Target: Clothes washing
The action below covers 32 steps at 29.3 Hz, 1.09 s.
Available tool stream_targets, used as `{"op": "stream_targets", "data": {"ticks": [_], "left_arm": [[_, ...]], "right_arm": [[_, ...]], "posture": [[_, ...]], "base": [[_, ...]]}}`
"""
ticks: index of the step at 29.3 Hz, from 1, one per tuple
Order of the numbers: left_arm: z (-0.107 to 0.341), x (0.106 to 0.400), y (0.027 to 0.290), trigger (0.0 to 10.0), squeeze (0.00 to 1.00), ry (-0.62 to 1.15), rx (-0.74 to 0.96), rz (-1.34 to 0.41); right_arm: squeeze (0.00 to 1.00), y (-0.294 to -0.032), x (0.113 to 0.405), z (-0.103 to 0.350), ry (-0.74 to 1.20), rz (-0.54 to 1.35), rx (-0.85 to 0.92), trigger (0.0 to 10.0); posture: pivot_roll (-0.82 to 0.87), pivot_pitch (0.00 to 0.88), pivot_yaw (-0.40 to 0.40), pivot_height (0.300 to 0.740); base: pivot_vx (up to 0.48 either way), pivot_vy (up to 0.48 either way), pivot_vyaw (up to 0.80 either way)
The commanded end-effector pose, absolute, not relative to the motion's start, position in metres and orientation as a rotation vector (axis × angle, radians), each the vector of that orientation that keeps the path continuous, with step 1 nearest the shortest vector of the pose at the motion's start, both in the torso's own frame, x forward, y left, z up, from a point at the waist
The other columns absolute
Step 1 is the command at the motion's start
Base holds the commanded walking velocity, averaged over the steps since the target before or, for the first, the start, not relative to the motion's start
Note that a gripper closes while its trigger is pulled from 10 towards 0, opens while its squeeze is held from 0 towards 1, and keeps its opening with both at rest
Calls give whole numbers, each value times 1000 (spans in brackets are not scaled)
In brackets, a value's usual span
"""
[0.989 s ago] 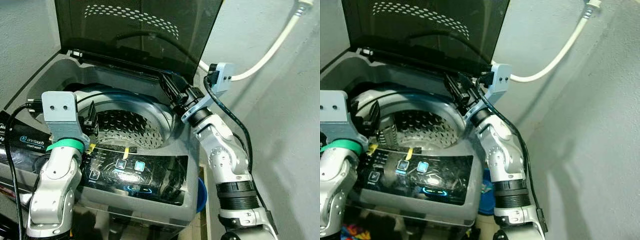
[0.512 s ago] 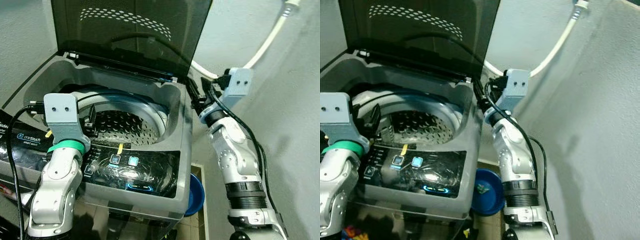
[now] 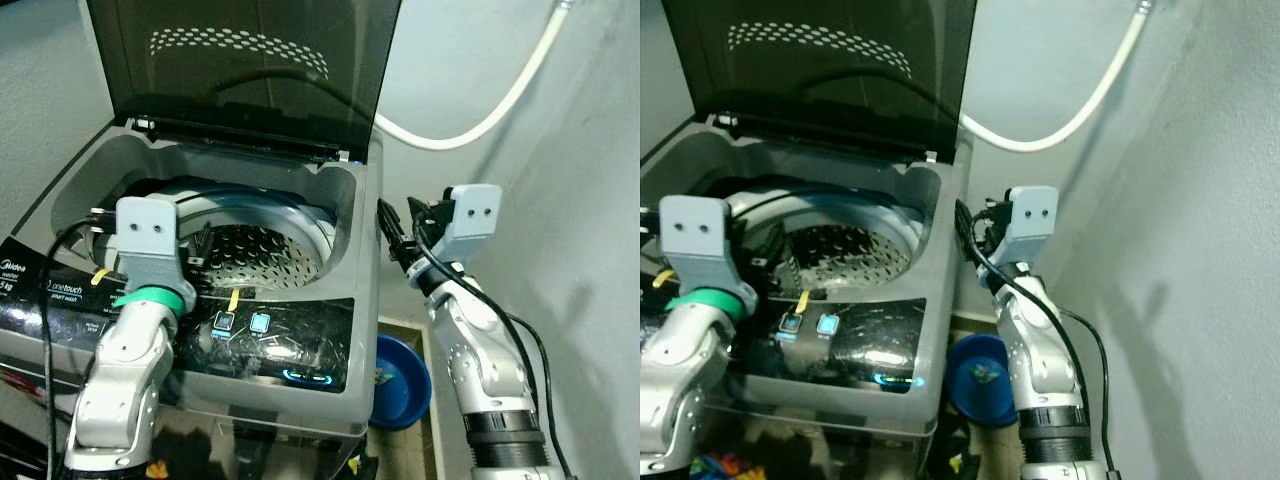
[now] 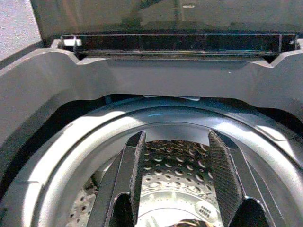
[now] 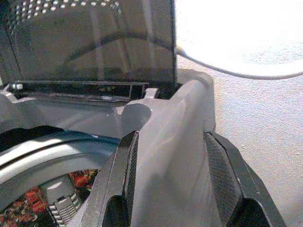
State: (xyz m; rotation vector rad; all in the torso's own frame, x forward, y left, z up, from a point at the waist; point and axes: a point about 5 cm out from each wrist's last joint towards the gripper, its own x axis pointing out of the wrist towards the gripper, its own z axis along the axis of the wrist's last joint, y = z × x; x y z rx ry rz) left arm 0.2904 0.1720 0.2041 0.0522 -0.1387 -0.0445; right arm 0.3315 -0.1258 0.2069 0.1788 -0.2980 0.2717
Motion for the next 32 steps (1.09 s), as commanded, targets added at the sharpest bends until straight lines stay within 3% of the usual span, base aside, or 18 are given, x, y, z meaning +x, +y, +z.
{"op": "stream_targets", "data": {"ticks": [1,18,32], "left_arm": [[197,292,169,10000,0,-109,34,-67],[189,289,162,10000,0,-99,-2,-91],[191,287,160,10000,0,-110,-1,-104]], "right_arm": [[0,-127,328,211,-330,267,191,10000],[0,-128,326,214,-327,249,192,10000],[0,-125,325,210,-308,258,207,10000]], "posture": [[95,39,50,740],[78,45,30,740],[80,34,24,740]], "base": [[0,0,0],[0,0,0],[-342,0,0]]}}
